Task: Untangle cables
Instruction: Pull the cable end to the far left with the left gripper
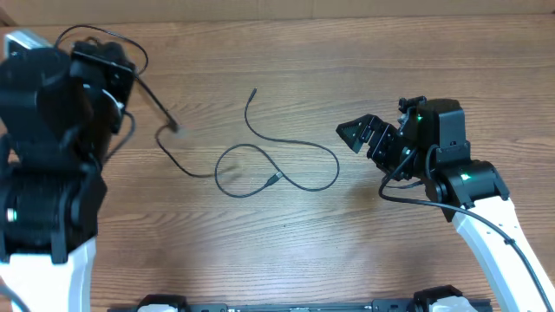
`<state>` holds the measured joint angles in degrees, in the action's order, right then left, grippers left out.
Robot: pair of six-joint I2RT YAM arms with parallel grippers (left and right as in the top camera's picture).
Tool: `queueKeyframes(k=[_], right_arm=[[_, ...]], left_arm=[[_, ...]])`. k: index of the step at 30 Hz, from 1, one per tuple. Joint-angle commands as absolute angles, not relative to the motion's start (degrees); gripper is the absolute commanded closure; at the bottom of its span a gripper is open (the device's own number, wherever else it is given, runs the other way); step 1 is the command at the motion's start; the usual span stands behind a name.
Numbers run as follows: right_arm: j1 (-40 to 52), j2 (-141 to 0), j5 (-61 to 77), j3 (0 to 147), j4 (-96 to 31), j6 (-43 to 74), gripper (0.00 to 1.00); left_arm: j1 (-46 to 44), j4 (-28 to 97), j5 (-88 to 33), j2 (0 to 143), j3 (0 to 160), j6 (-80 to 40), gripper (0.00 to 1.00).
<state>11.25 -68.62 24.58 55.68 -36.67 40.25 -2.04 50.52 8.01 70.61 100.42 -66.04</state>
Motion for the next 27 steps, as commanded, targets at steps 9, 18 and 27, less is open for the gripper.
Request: queueKeyframes(k=[9,18,27], right_arm=[[11.1,-68.0,23.4,55.9,-36.6,40.0,0.0],[11.1,-68.0,23.4,55.9,-36.6,40.0,0.0],[11.1,-68.0,23.4,55.9,-36.6,40.0,0.0]], left_arm=[[9.4,41.3,-7.1,79.2,101.5,-66.4,0.95],[10.9,33.5,-17.7,85.9,101.5,-64.7,0.96],[18.2,40.4,-19.4,93.2,101.4,-61.4,0.95]])
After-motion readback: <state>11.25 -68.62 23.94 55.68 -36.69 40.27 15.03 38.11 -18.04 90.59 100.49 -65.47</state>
